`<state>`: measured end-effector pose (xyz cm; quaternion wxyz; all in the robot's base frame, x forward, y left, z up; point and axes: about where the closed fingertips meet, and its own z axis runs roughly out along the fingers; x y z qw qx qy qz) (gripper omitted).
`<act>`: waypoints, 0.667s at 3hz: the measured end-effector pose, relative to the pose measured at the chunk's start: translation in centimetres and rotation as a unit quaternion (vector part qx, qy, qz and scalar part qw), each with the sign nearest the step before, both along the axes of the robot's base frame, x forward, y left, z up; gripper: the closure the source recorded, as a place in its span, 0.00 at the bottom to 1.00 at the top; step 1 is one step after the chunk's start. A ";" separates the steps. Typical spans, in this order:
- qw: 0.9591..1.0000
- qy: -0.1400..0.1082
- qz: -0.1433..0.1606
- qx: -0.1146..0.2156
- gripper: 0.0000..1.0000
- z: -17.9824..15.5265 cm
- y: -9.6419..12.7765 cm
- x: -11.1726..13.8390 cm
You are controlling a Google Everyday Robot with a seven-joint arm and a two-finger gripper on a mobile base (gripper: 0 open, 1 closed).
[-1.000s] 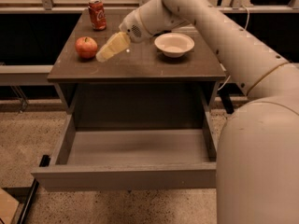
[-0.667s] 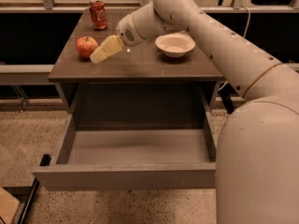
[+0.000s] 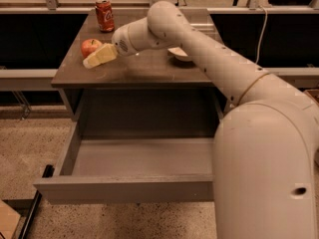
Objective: Place apple into top drawer
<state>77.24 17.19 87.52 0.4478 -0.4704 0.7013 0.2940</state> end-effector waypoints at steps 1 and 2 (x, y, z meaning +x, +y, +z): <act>1.000 -0.004 -0.013 0.012 0.00 -1.4 1.3 1.8; 1.000 -0.012 -0.013 0.023 0.03 -2.5 3.2 3.5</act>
Offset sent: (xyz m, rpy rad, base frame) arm 0.0494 0.0348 -0.0290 0.0645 -0.0400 -0.0386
